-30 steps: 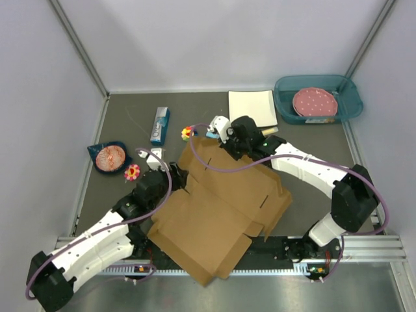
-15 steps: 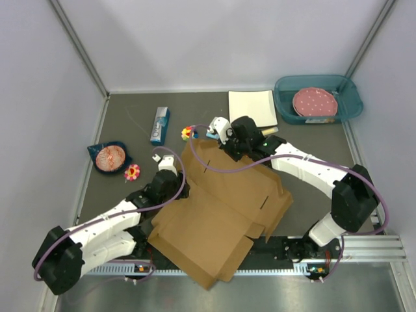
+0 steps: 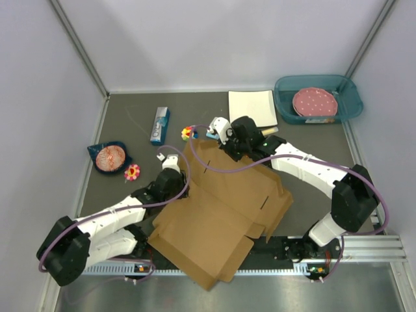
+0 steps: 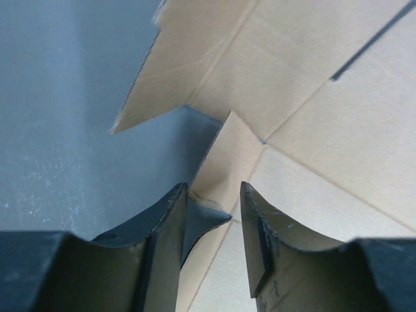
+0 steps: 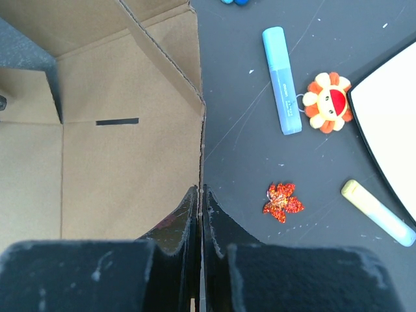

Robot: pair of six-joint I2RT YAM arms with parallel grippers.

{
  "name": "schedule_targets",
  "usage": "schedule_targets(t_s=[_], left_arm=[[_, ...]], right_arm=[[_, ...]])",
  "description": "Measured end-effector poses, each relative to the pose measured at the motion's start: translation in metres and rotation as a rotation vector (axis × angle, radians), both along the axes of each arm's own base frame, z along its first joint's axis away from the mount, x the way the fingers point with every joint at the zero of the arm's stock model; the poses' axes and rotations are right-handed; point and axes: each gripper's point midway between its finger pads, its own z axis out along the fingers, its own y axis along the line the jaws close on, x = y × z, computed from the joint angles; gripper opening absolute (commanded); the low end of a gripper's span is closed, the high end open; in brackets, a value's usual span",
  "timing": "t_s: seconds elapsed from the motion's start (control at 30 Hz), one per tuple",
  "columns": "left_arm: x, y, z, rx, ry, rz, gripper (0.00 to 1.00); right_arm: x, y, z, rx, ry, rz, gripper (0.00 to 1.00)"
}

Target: Fold the paper box

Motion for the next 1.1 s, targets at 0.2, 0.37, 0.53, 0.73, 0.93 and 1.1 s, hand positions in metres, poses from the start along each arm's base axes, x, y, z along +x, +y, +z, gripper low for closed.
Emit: schedule_targets(t_s=[0.2,0.37,0.53,0.73,0.93,1.1], left_arm=[[0.009,-0.019,0.032,-0.104,-0.106,-0.059,0.38],[0.009,-0.027,0.033,-0.123,-0.106,-0.092,0.37],[0.007,-0.035,0.029,-0.138,-0.088,-0.127,0.21],[-0.005,-0.052,0.029,-0.177,-0.084,-0.227,0.18],[-0.029,-0.076,0.022,-0.175,-0.063,-0.364,0.32],[-0.044,-0.091,0.007,-0.136,-0.046,-0.427,0.36]], right_arm=[[0.0,0.0,0.0,-0.001,0.001,0.001,0.0],[-0.001,0.001,0.0,-0.002,0.001,0.002,0.0],[-0.003,0.002,-0.001,-0.005,0.0,0.005,0.0],[-0.003,0.002,-0.001,-0.006,0.002,0.005,0.0],[-0.004,0.001,-0.002,-0.012,0.006,0.006,0.0],[-0.008,0.004,-0.003,-0.02,0.005,0.012,0.0]])
